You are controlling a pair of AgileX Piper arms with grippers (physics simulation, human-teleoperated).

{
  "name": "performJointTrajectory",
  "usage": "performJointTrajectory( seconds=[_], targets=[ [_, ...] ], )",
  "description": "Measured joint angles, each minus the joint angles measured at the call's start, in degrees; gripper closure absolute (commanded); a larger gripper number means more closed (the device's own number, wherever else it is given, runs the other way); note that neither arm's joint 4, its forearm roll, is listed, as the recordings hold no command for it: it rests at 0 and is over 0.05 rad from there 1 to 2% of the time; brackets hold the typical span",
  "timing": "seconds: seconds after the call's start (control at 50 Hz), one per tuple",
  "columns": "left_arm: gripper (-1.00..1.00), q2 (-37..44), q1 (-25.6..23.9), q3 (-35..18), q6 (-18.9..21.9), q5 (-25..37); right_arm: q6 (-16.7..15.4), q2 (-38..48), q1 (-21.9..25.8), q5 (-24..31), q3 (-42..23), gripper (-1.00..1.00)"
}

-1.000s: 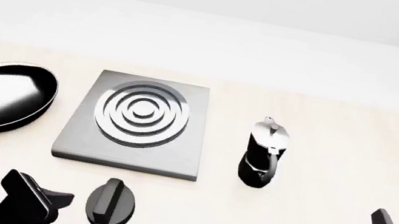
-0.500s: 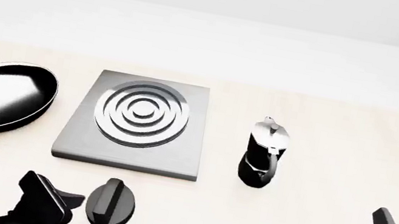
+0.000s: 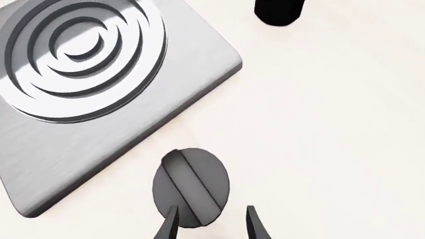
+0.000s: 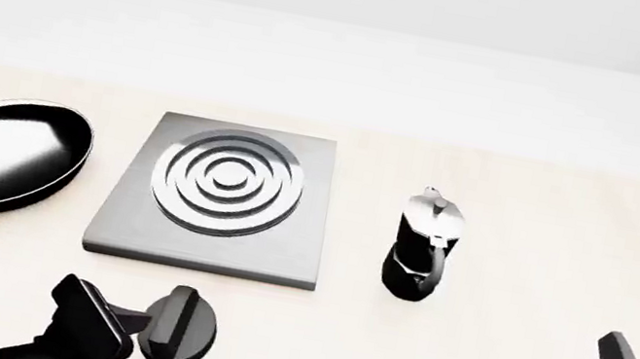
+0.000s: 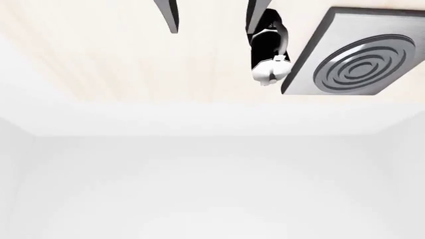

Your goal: Turn on the stove and put the moka pot on it.

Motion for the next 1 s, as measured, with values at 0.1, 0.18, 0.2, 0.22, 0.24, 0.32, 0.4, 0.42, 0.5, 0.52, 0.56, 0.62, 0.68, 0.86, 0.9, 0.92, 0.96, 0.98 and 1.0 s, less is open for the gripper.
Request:
performJointTrajectory(
  seconds=[0.1,0.18,0.2,0.22,0.24,0.32,0.4,0.42,0.5,0.52,0.56,0.62,0.68,0.86,0.9,0.92,0.96,0.98,1.0],
  targets=[
    [-1.0,0.9,-0.4,-0.1,0.0,-0.7,0.0,0.0,0.1,-0.1,0.0,-1.0],
    [-1.0,1.4,-0.8,-0.3,-0.1,-1.1,0.0,0.0,0.2,-0.2,0.0,-1.0],
    [-1.0,1.6,-0.9,-0.3,-0.2,-1.2,0.0,0.0,0.2,-0.2,0.0,-1.0],
    [-1.0,1.7,-1.0,-0.4,-0.2,-1.3,0.0,0.0,0.2,-0.3,0.0,-1.0],
    [-1.0,1.9,-1.2,-0.5,-0.2,-1.4,0.0,0.0,0.2,-0.3,0.0,-1.0],
    [-1.0,2.5,-1.5,-0.7,-0.4,-1.8,0.1,0.0,0.2,-0.3,0.0,-1.0],
    [-1.0,2.9,-1.8,-0.9,-0.5,-1.9,0.1,0.0,0.3,-0.3,0.0,-1.0],
    [-1.0,3.0,-1.8,-1.0,-0.5,-1.9,0.1,0.0,0.3,-0.3,-0.1,-1.0],
    [-1.0,3.3,-2.0,-1.1,-0.6,-1.9,0.1,0.0,0.3,-0.4,-0.1,-1.0],
    [-1.0,3.3,-2.1,-1.2,-0.6,-1.8,0.1,0.0,0.2,-0.4,0.0,-1.0],
    [-1.0,3.2,-2.3,-1.2,-0.7,-1.6,0.2,0.0,0.2,-0.4,0.0,-1.0],
    [-1.0,3.1,-2.9,-1.4,-0.9,-1.2,0.2,0.0,0.2,-0.4,0.0,-1.0],
    [-1.0,2.9,-3.6,-1.7,-1.2,-0.6,0.3,0.0,0.2,-0.3,0.0,-1.0],
    [-1.0,0.6,-5.6,-3.0,-1.9,2.5,0.6,0.0,0.4,-0.3,0.0,-1.0],
    [-1.0,-0.1,-6.0,-3.3,-1.9,3.2,0.7,0.0,0.5,-0.3,0.0,-1.0],
    [-1.0,-0.4,-6.1,-3.4,-2.0,3.5,0.7,0.0,0.6,-0.3,0.0,-1.0],
    [-1.0,-1.0,-6.3,-3.7,-2.0,4.1,0.8,0.0,0.6,-0.3,0.0,-1.0],
    [-1.0,-1.3,-6.4,-3.8,-2.0,4.4,0.9,0.0,0.7,-0.3,0.0,-1.0],
    [-1.0,-1.5,-6.4,-3.9,-2.0,4.6,0.9,0.0,0.7,-0.3,0.0,-1.0]
  ],
)
